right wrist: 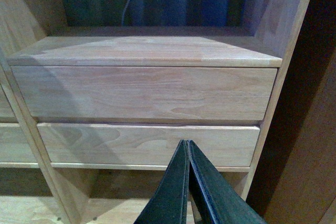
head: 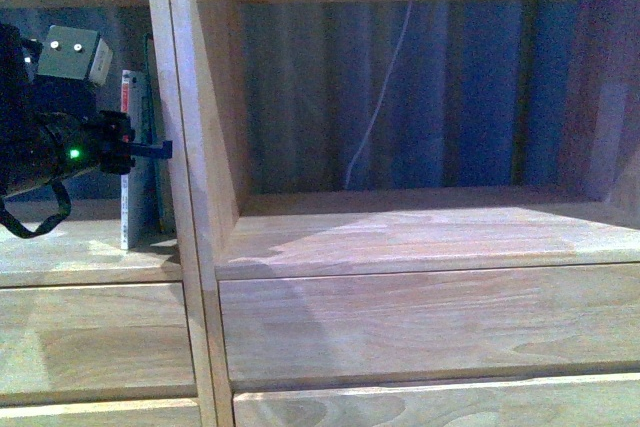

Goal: Organize books on shelf

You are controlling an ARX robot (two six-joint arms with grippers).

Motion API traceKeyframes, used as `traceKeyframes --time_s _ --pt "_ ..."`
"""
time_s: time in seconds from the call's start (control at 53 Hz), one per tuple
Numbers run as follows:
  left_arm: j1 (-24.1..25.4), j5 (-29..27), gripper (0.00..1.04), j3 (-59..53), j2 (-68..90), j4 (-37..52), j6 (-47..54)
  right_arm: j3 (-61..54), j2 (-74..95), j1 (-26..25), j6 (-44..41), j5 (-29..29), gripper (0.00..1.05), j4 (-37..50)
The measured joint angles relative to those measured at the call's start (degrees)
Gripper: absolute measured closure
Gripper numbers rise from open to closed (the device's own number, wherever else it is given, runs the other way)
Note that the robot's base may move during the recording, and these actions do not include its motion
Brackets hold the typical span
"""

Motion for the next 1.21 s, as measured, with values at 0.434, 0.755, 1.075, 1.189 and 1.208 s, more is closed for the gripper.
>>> traceKeyframes --time_s 0.434,0.755,1.075,1.189,1.208 --pt "0.9 1.4 0.78 2.2 0.0 -5.0 5.6 0.0 0.0 0.0 0.0 0.0 1.02 0.0" --pt "1.1 0.9 0.25 2.1 -0.4 -4.5 0.3 0.0 0.0 0.0 0.0 0.0 1.02 0.0" --pt "0.9 0.2 0.07 -11.1 -11.9 -0.1 -1.9 0.0 0.0 0.0 0.0 0.0 1.02 0.0" --pt "1.2 -0.1 0.07 -21.1 -21.5 3.8 -2.3 0.0 0.0 0.0 0.0 0.0 1.02 0.0" --pt "1.3 -0.1 0.07 -22.7 -23.2 4.7 -2.3 0.0 0.0 0.0 0.0 0.0 1.02 0.0"
